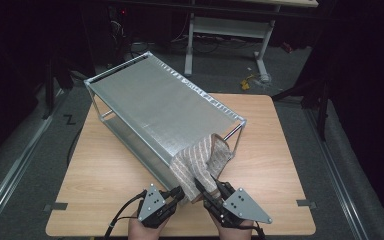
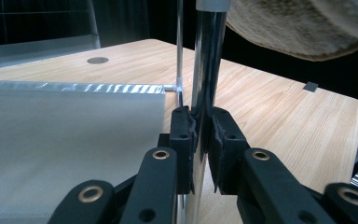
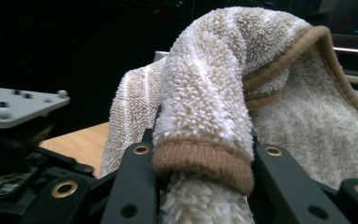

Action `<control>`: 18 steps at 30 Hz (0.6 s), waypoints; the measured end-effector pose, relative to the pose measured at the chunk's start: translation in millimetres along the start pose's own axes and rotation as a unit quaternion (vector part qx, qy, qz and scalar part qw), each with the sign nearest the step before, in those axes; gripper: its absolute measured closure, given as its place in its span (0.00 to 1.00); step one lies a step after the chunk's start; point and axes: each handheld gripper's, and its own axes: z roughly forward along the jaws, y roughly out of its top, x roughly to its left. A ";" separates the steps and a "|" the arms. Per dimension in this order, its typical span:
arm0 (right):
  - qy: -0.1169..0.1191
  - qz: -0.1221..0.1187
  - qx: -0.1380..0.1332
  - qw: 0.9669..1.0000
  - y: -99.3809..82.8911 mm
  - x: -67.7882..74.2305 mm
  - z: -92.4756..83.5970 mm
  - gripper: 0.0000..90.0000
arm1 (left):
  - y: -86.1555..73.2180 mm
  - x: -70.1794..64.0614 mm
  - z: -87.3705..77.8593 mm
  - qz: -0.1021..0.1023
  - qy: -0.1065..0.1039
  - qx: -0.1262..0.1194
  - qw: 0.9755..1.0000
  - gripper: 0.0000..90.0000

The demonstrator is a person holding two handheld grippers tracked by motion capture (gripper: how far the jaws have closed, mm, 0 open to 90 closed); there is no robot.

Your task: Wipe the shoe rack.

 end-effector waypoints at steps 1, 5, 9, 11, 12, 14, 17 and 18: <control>0.000 0.000 -0.001 1.000 0.2 0.0 0.2 0.79 | 0.0 0.0 0.0 0.000 0.000 0.000 1.000 0.89; -0.016 0.004 0.002 1.000 0.2 -10.8 4.8 0.79 | 0.2 0.0 -0.1 0.000 0.001 0.001 1.000 0.89; -0.039 0.012 0.002 0.999 1.4 -29.6 10.3 0.80 | 0.2 0.2 -0.1 0.001 0.000 0.001 1.000 0.89; -0.052 0.014 0.003 0.999 1.9 -39.2 12.6 0.80 | 0.3 0.2 0.1 0.000 0.000 0.001 1.000 0.89; -0.058 0.017 0.005 0.998 2.0 -44.1 13.7 0.80 | 0.3 0.2 0.3 0.000 0.000 0.001 1.000 0.89; -0.071 0.021 0.004 0.997 1.8 -54.4 16.1 0.80 | 0.3 0.1 0.4 -0.001 0.000 0.001 1.000 0.89; -0.093 0.024 0.008 0.995 1.1 -70.7 19.4 0.80 | 0.4 0.2 0.5 -0.002 0.001 0.002 1.000 0.89; -0.101 0.027 0.009 0.995 0.9 -76.6 20.3 0.80 | 0.4 0.2 0.4 -0.002 0.001 0.002 1.000 0.89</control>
